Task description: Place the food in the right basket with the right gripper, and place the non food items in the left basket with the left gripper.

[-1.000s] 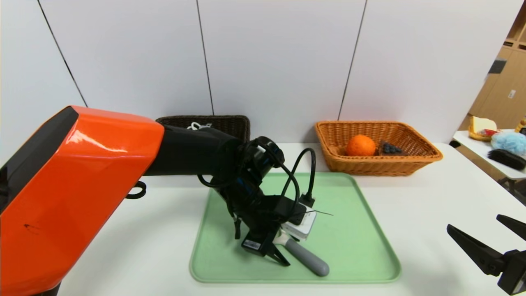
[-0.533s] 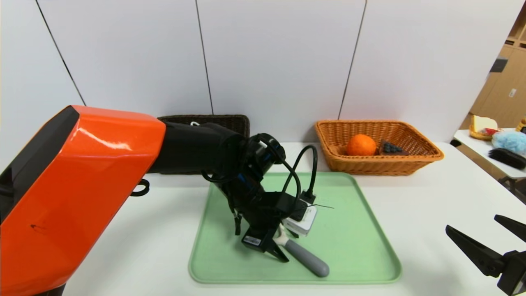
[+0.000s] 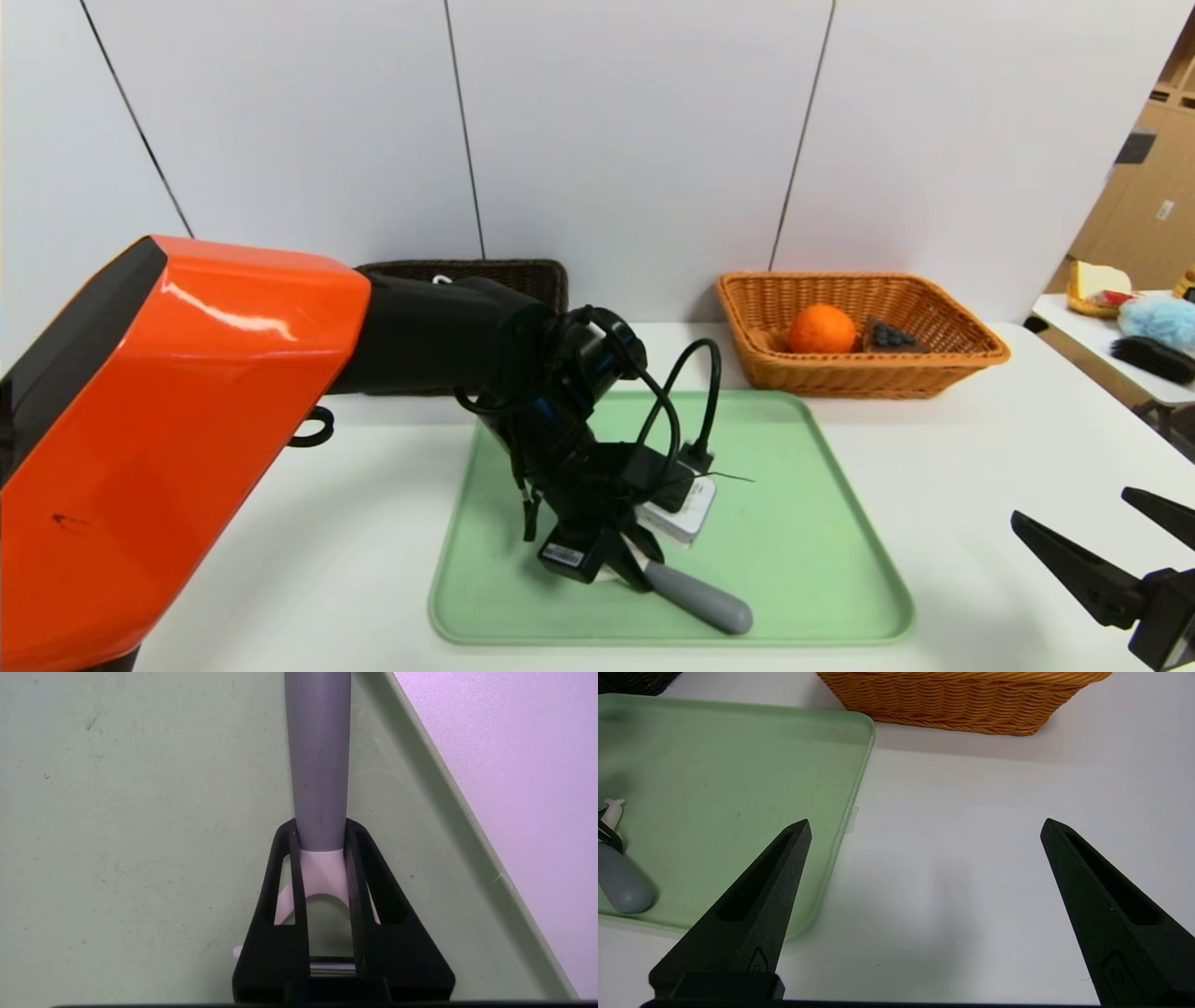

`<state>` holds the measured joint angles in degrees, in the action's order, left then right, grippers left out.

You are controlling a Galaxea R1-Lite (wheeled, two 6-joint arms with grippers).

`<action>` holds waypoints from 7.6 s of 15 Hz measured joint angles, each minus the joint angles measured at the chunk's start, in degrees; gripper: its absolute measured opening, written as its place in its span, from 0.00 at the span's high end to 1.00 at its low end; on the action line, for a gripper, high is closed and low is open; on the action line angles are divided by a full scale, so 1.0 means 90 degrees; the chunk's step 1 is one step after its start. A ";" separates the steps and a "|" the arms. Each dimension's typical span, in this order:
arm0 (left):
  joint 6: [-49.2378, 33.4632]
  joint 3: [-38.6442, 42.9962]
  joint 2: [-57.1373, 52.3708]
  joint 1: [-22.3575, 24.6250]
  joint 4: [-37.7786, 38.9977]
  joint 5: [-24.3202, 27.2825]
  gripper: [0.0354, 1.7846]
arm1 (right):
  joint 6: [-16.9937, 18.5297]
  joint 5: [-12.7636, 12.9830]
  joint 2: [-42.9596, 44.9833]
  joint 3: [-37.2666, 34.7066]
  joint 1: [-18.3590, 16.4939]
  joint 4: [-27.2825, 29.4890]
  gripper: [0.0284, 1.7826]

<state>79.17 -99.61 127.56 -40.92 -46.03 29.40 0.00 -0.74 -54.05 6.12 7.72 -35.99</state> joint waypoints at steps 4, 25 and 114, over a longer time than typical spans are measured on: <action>0.0003 -0.0003 -0.0005 0.0000 0.0024 0.0015 0.85 | 0.0000 0.0000 0.0000 -0.0004 0.0000 0.0000 0.05; -0.4160 -0.1449 -0.1256 0.0806 0.1915 0.0102 0.85 | -0.0260 -0.0146 0.0012 -0.0138 0.0003 0.0000 0.05; -0.7642 1.1056 -1.4186 0.4489 0.5100 -0.2842 0.06 | -0.1020 -0.0245 0.6014 -0.0660 -0.0849 0.3993 0.04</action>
<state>10.39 -0.11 -0.11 -0.52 -0.13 3.83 -9.18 -2.95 0.07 0.18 0.07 -0.05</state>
